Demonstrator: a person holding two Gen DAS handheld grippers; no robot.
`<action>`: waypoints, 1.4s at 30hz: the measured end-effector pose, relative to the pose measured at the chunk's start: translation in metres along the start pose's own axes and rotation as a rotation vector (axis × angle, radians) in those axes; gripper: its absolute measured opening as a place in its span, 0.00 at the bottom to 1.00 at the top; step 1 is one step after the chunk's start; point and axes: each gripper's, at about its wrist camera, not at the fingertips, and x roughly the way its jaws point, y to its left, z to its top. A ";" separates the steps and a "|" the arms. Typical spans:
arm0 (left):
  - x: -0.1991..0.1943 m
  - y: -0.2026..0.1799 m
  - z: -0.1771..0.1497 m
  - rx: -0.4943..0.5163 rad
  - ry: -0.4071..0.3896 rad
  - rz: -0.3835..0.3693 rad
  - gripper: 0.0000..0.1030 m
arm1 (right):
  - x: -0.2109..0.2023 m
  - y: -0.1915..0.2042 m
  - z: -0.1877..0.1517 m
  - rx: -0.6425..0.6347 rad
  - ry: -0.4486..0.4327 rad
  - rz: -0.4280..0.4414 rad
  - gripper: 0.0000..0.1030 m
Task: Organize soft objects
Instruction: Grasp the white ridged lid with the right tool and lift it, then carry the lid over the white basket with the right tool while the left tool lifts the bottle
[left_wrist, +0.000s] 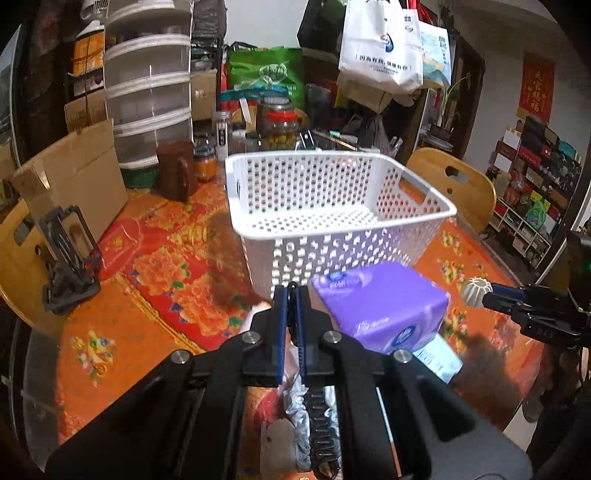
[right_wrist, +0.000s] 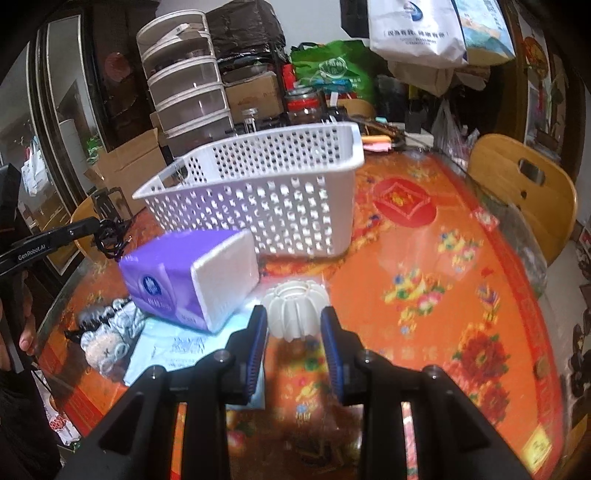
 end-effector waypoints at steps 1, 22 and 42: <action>-0.005 0.000 0.006 -0.001 -0.008 0.003 0.04 | -0.002 0.001 0.006 -0.010 -0.006 -0.003 0.28; -0.014 -0.024 0.124 -0.003 -0.049 -0.036 0.04 | 0.016 0.013 0.151 -0.075 -0.026 0.035 0.28; 0.116 0.039 0.009 -0.104 0.252 -0.117 0.51 | 0.016 0.026 0.119 -0.104 -0.011 0.069 0.28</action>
